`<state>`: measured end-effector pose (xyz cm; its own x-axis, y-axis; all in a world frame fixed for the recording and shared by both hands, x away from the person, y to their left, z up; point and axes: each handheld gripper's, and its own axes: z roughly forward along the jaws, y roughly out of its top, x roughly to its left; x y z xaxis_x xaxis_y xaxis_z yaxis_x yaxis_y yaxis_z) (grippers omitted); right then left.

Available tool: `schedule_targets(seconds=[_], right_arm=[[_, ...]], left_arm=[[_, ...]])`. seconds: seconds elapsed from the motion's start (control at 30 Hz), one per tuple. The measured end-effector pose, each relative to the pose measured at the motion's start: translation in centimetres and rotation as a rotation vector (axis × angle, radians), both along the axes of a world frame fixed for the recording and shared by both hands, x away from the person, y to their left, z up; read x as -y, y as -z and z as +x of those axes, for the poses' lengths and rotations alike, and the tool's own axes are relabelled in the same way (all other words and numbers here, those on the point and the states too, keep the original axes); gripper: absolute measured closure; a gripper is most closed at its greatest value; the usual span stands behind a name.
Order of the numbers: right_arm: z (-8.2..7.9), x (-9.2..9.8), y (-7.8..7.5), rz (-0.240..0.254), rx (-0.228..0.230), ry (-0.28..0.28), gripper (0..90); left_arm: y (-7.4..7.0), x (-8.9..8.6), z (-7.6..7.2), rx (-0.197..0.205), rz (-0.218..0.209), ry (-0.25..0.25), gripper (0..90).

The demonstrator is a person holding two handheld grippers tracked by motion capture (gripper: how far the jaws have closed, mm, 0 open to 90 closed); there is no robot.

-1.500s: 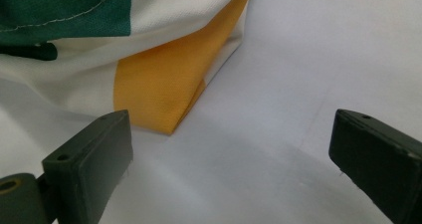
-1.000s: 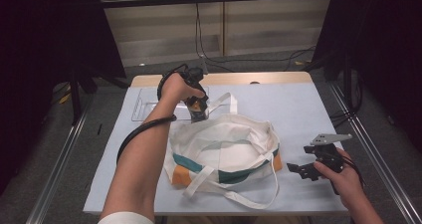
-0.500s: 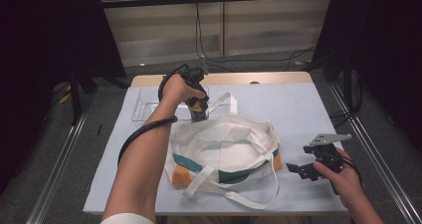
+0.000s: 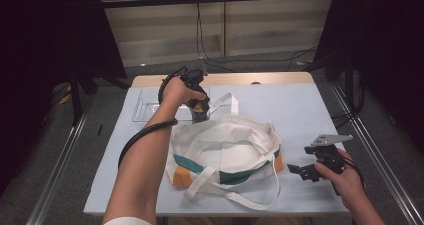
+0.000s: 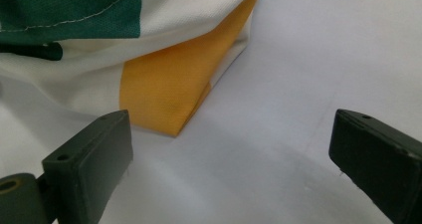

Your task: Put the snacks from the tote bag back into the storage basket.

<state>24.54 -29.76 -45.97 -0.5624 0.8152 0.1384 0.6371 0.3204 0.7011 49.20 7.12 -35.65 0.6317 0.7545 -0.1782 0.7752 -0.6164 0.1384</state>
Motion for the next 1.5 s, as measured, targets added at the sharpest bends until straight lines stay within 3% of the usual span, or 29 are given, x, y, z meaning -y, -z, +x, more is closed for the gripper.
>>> schedule_targets(seconds=[0.67,0.7,1.5], right_arm=[[0.0,0.0,-0.1,-0.003,0.003,-0.001,3.5],[0.0,0.0,-0.1,-0.004,0.006,-0.003,3.5],[0.1,-0.1,0.0,0.000,0.004,-0.007,3.5]], left_arm=[[0.2,-0.6,-0.6,0.015,-0.006,-0.004,13.8],[0.1,-0.6,-0.8,0.014,-0.020,-0.013,13.8],[-1.7,-2.2,-2.5,0.041,-0.010,-0.033,8.2]])
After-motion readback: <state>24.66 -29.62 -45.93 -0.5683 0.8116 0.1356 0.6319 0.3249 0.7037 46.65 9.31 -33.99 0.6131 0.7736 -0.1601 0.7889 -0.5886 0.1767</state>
